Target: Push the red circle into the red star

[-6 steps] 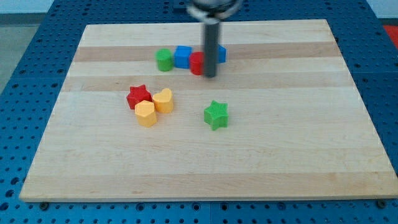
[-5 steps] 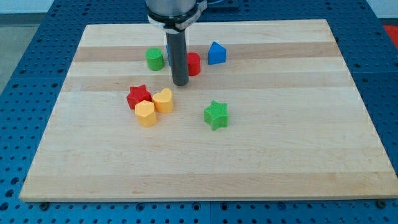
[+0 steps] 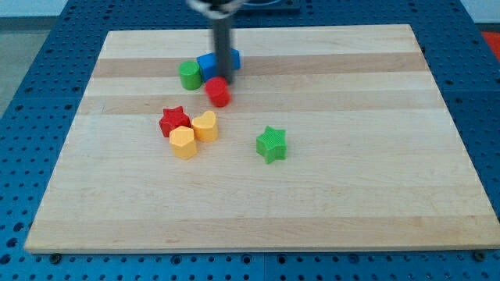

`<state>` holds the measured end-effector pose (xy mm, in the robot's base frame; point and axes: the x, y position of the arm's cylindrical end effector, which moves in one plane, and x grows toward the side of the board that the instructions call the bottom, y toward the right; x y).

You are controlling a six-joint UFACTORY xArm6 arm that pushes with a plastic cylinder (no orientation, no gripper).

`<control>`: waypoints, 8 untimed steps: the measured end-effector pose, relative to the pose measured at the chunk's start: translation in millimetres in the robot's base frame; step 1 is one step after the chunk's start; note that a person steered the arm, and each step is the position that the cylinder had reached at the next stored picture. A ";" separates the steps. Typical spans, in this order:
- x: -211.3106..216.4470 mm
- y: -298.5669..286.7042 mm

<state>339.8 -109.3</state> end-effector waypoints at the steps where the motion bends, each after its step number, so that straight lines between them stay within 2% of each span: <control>1: 0.2 -6.7; 2: 0.2 36.3; 3: 1.1 44.7; 8: 32.5 -3.1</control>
<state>372.3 -112.4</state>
